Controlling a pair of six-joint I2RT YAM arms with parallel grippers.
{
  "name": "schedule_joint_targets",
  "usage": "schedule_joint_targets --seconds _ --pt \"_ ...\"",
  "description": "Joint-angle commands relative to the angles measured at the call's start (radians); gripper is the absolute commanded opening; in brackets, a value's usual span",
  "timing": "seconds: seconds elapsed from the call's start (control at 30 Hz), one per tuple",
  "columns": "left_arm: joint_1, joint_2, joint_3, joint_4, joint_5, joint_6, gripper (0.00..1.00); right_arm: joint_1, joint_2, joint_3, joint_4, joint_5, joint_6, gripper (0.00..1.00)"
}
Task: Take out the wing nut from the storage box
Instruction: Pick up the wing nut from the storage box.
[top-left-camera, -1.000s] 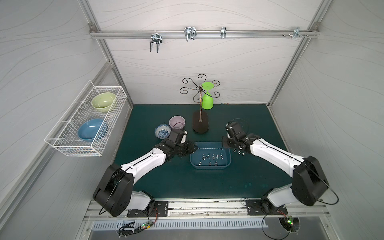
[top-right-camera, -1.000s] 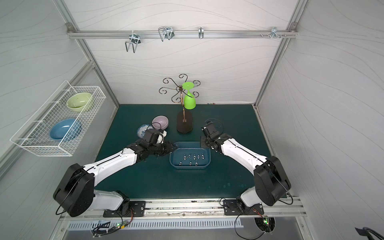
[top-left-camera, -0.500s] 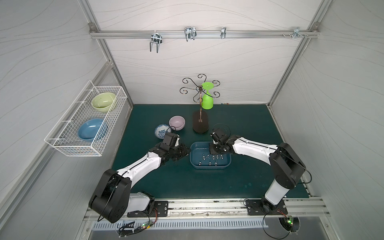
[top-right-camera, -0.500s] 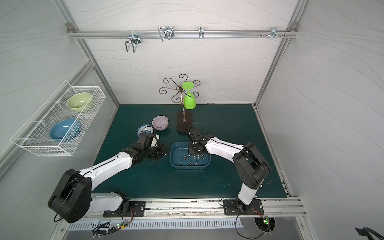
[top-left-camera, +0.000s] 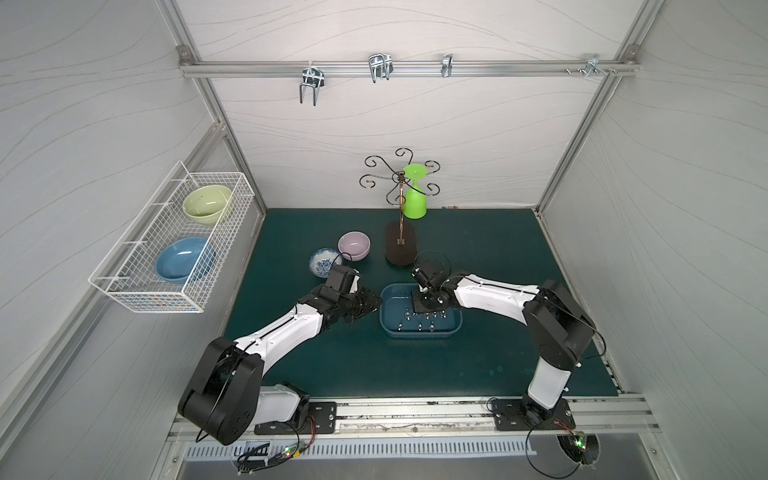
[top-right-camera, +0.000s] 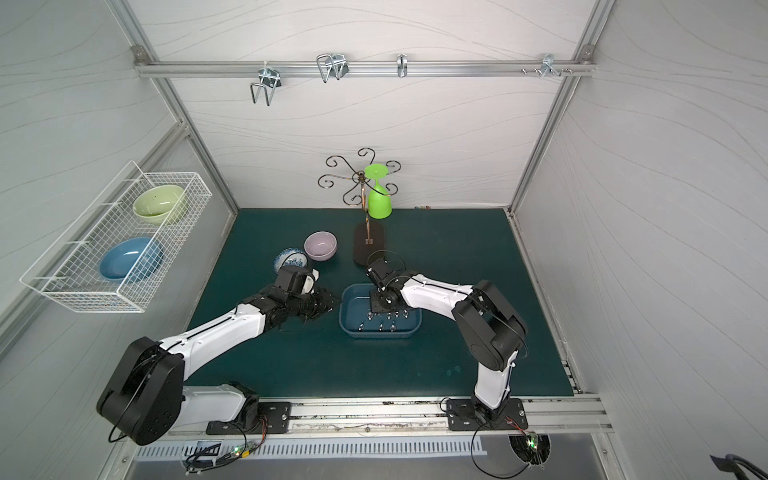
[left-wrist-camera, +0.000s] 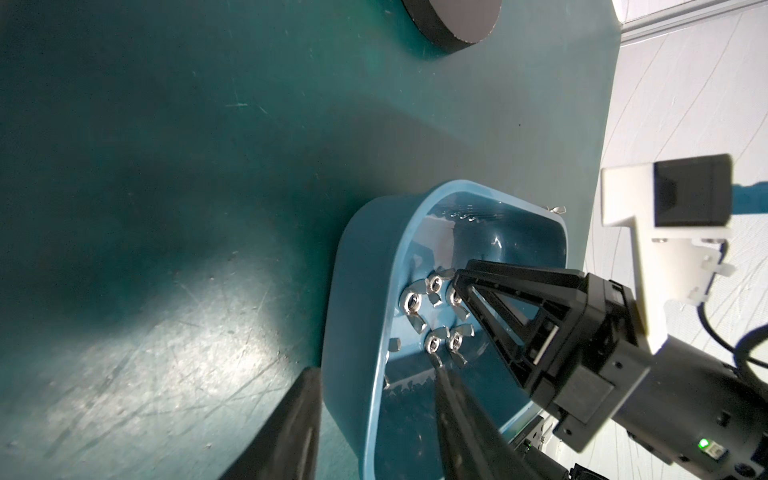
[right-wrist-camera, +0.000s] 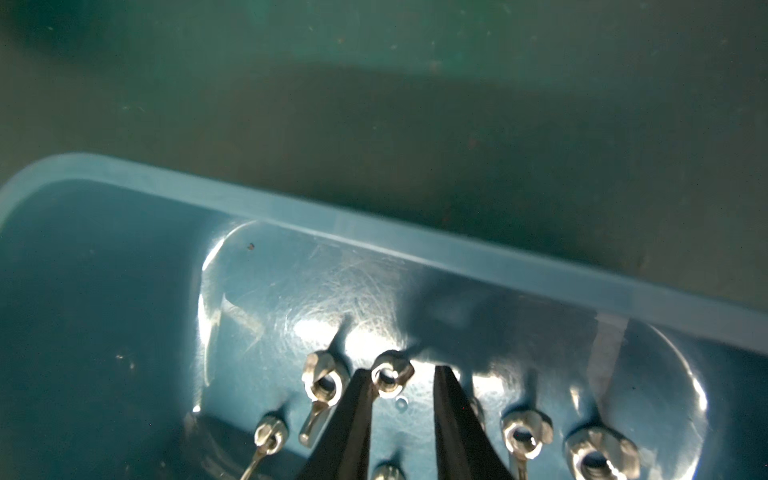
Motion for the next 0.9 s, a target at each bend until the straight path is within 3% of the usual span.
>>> schedule_joint_targets --seconds 0.0,0.37,0.87 --pt "0.004 -0.004 -0.003 0.042 0.006 0.002 0.48 0.014 0.023 0.017 -0.029 0.000 0.007 0.29" --pt "0.004 -0.007 -0.009 0.040 0.003 0.001 0.48 0.023 0.064 0.023 -0.021 0.009 0.011 0.25" --pt "0.004 -0.009 -0.016 0.044 -0.001 0.000 0.48 0.023 0.056 0.022 0.006 0.041 0.011 0.03"
